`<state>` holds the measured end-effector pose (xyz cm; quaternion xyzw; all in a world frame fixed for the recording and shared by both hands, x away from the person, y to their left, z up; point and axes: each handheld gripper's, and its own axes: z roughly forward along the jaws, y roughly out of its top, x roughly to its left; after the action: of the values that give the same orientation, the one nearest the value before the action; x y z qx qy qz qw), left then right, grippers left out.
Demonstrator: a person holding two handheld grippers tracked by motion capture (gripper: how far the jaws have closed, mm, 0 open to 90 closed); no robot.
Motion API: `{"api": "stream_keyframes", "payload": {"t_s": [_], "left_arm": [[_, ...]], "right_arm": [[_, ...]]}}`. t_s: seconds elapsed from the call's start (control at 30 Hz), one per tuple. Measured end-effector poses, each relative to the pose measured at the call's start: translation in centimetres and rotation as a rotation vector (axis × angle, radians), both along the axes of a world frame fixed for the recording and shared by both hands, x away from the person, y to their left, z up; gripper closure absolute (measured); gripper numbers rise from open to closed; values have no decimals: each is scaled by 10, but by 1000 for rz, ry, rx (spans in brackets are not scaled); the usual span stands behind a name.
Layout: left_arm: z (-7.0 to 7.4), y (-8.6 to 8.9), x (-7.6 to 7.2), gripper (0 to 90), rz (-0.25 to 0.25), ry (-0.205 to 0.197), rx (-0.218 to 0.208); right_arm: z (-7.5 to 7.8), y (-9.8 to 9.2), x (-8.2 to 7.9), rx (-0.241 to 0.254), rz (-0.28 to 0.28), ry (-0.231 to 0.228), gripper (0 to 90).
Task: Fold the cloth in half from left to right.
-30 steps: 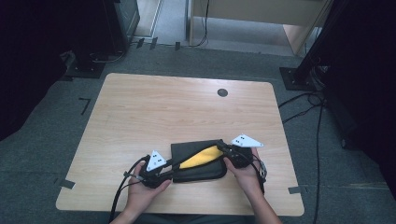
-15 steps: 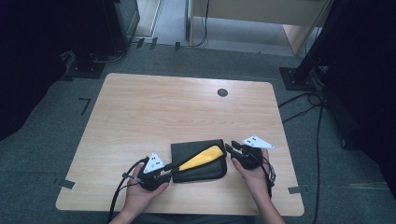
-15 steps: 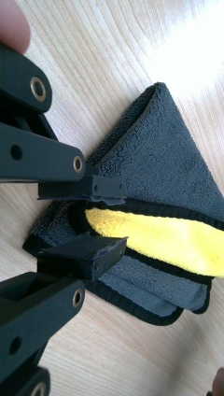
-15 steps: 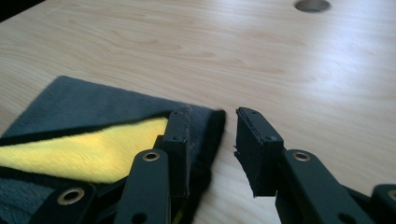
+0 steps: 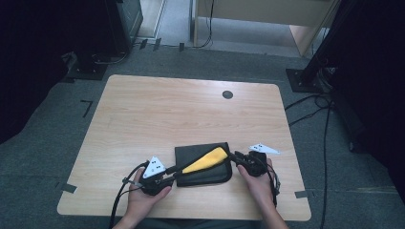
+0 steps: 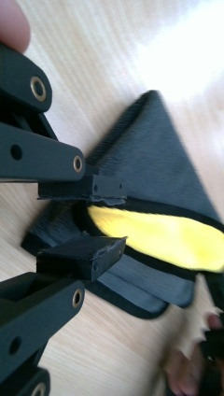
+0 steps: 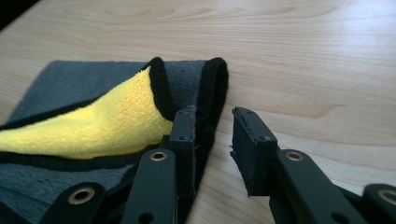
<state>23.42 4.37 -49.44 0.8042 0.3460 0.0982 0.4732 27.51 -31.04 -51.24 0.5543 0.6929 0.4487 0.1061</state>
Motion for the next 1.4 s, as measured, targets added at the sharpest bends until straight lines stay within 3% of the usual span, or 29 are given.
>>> {"api": "stream_keyframes", "payload": {"t_s": [0.17, 0.3, 0.5, 0.7, 0.77, 0.87, 0.93, 1.0, 1.07, 1.17, 1.23, 1.33, 1.37, 1.4], "left_arm": [[-4, -10, 4, 648, -4, 33, 28], [-7, -15, 1, 652, -11, 26, 68], [-6, -9, -1, 730, -15, 18, 77], [-4, -4, -5, 729, -52, 12, 90], [-4, -4, -6, 709, -78, 23, 85], [-3, -5, -9, 680, -114, 15, 89], [0, -4, -10, 657, -116, 19, 61], [1, -4, -7, 637, -87, 23, 28], [1, -5, -1, 615, -43, 31, 10], [-1, -7, 5, 610, 6, 53, 11], [-3, -11, 5, 612, -1, 69, 16], [-6, -15, 1, 624, -25, 62, 53], [-7, -15, 0, 640, -31, 59, 60], [-8, -14, -2, 661, -39, 57, 63]], "right_arm": [[-5, 2, 2, 7, -3, 26, 773], [-5, 7, -2, -39, 10, 19, 900], [1, 4, -13, -54, 52, 6, 900], [18, -6, -41, -54, 98, -55, 900], [23, -9, -53, -60, 143, -48, 896], [27, -13, -66, -40, 191, -42, 779], [33, -17, -67, -6, 171, -58, 744], [39, -17, -59, -5, 146, -80, 730], [46, -9, -40, -2, 126, -88, 697], [48, 11, -8, -41, 121, -82, 654], [46, 22, 11, -54, 107, -70, 640], [35, 34, 33, -52, 116, 10, 593], [30, 38, 36, -69, 130, 48, 603], [28, 38, 36, -89, 130, 56, 645]]}}
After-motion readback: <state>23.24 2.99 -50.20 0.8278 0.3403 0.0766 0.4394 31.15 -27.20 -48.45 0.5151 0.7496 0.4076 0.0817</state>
